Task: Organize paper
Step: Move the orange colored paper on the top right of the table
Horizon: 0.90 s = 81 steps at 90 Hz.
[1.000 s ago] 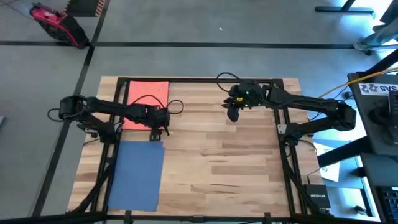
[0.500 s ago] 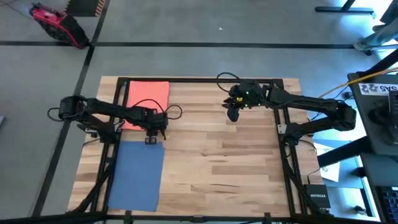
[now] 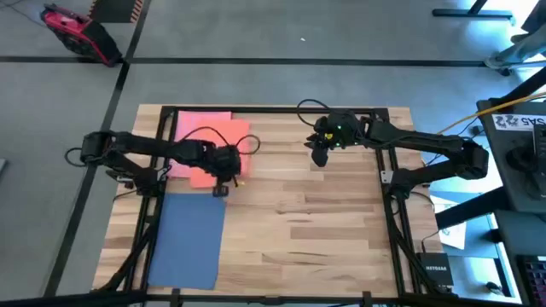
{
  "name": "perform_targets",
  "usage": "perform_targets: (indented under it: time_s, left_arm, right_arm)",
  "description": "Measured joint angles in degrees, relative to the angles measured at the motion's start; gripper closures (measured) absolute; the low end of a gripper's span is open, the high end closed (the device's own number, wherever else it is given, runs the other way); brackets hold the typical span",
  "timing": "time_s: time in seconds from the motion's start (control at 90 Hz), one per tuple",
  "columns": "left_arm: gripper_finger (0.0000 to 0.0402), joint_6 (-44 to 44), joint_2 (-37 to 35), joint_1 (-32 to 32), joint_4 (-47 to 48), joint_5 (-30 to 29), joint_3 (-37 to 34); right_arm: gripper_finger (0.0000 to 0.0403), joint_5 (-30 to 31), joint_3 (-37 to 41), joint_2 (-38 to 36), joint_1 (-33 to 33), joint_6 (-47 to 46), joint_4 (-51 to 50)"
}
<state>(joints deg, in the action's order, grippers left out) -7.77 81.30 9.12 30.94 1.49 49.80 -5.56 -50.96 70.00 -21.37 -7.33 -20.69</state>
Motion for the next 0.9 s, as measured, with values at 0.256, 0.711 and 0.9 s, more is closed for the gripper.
perform_targets:
  time_s: [0.256,0.711,0.9]
  left_arm:
    - [0.0401,3.06,7.85,2.33,-11.42,9.25,4.48]
    - [0.0401,1.62,25.33,3.69,-24.41,17.44,13.99]
    - [0.0401,1.79,28.73,5.49,-27.6,18.74,16.91]
  right_arm:
    - [0.0304,0.0,0.01,-0.02,0.0,-0.2,0.04]
    - [0.0304,0.0,0.02,-0.04,-0.02,-0.28,-0.13]
    - [0.0304,0.0,0.04,-0.04,-0.04,0.0,-0.31]
